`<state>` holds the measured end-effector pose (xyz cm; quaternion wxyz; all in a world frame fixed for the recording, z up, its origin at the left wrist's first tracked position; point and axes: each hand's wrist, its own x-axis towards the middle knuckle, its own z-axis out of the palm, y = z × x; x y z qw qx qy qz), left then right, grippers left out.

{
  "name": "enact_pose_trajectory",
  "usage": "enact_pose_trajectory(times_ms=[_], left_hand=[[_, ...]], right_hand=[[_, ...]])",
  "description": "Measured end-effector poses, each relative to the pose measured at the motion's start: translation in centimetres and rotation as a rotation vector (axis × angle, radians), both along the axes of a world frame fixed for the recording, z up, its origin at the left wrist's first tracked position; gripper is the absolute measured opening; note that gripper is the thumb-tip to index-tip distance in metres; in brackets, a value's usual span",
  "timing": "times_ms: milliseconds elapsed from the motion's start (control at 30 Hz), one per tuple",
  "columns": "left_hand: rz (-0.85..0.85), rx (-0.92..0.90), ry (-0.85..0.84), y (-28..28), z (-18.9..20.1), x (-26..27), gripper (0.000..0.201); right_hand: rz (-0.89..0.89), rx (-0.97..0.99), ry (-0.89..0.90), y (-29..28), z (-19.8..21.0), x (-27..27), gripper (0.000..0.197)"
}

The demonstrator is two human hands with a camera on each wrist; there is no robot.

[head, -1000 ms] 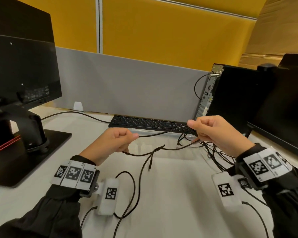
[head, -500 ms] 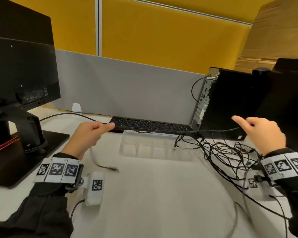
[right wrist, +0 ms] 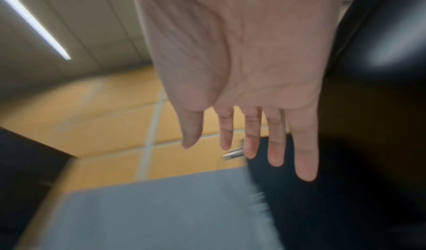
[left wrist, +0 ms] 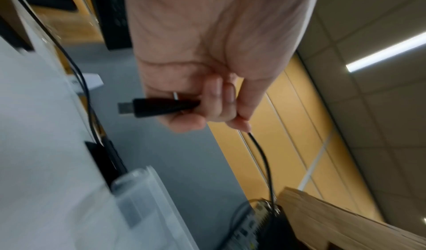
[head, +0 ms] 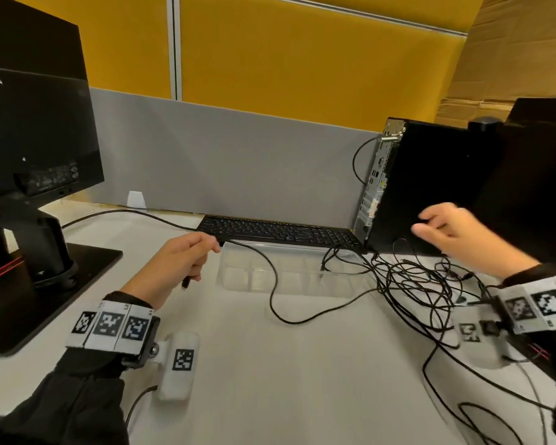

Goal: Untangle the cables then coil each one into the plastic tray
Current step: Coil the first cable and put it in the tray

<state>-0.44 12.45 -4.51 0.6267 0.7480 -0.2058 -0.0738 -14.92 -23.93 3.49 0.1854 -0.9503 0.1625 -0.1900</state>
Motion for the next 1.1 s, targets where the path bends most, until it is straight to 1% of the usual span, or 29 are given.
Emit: enact_pose_trajectory(times_ms=[33,100,133,167,200,233,267,300,333,400,467,500,567,633,700,733,767,800,833,900,967,1000,1033,1067,1100], left_hand=[[-0.046,-0.016,-0.021,-0.5,0.0,-0.4,0.027],[-0.124,-0.036,-0.066,-1.4,0.0,-1.3,0.026],[-0.148,-0.042,-0.093,-1.8,-0.1,-1.7,0.026],[-0.163,-0.054,-0.114,-2.1,-0.1,-2.0,0.025],[-0.171,-0.074,-0.124,-2.2,-0.2,-2.3,0.025],[-0.174,-0.107,-0.120,-2.3,-0.1,-2.4,0.025],[-0.172,-0.152,-0.099,-2.3,0.0,-2.5,0.025],[-0.174,-0.203,-0.063,-2.3,0.4,-2.6,0.024],[-0.188,-0.259,-0.021,-2.3,1.0,-2.6,0.024],[-0.275,-0.364,0.048,-2.5,3.1,-2.6,0.023],[-0.392,-0.411,0.041,-2.6,5.6,-2.6,0.020],[-0.448,-0.420,0.012,-2.7,6.9,-2.6,0.018],[-0.542,-0.445,-0.057,-3.2,9.3,-2.9,0.023],[-0.594,-0.484,-0.114,-3.9,11.1,-3.6,0.028],[-0.613,-0.532,-0.177,-4.7,12.5,-4.4,0.029],[-0.603,-0.561,-0.209,-5.0,12.9,-4.7,0.028],[-0.573,-0.592,-0.241,-5.3,13.2,-4.8,0.027],[-0.530,-0.623,-0.269,-5.5,13.2,-4.8,0.028],[-0.493,-0.659,-0.287,-5.8,13.0,-4.8,0.028],[-0.440,-0.738,-0.292,-6.4,12.1,-4.4,0.029],[-0.327,-0.747,-0.314,-6.9,10.9,-3.5,0.029],[-0.239,-0.709,-0.368,-7.1,10.4,-2.9,0.028],[-0.133,-0.640,-0.466,-7.1,9.9,-2.3,0.028],[-0.016,-0.534,-0.588,-6.9,9.6,-1.6,0.027],[0.093,-0.389,-0.704,-6.6,9.3,-1.0,0.025]], right_hand=[[0.132,0.064,0.024,2.9,-0.3,0.4,0.053],[0.370,0.117,0.115,8.7,-1.6,1.2,0.067],[0.466,0.117,0.180,11.4,-2.3,1.6,0.071],[0.540,0.103,0.241,13.6,-3.0,2.0,0.069],[0.598,0.102,0.285,15.1,-3.6,2.5,0.060],[0.640,0.147,0.306,16.2,-4.1,3.0,0.043],[0.673,0.250,0.297,16.9,-4.1,3.3,0.026],[0.698,0.381,0.266,17.3,-3.9,3.5,0.020],[0.703,0.496,0.216,17.3,-3.5,3.6,0.024],[0.671,0.657,0.059,16.9,-2.2,3.6,0.030],[0.631,0.732,-0.162,16.2,-0.9,3.6,0.030],[0.600,0.723,-0.282,15.6,-0.2,3.7,0.029],[0.531,0.613,-0.520,14.5,1.0,4.5,0.024],[0.459,0.446,-0.727,13.8,2.0,5.3,0.019],[0.390,0.283,-0.843,13.6,2.4,6.1,0.018],[0.356,0.198,-0.845,13.7,2.3,6.5,0.020],[0.330,0.112,-0.802,13.8,2.0,6.9,0.021],[0.329,0.040,-0.719,14.0,1.6,7.2,0.022],[0.364,-0.001,-0.615,14.3,1.1,7.3,0.023],[0.511,0.041,-0.395,14.9,0.3,7.3,0.026],[0.626,0.095,-0.156,15.8,-0.3,7.0,0.028],[0.653,0.076,-0.050,16.2,-0.6,6.9,0.028],[0.674,0.039,0.034,16.5,-0.8,6.8,0.028],[0.693,-0.001,0.088,16.7,-0.9,6.7,0.027],[0.708,-0.035,0.104,16.8,-0.8,6.5,0.025]])
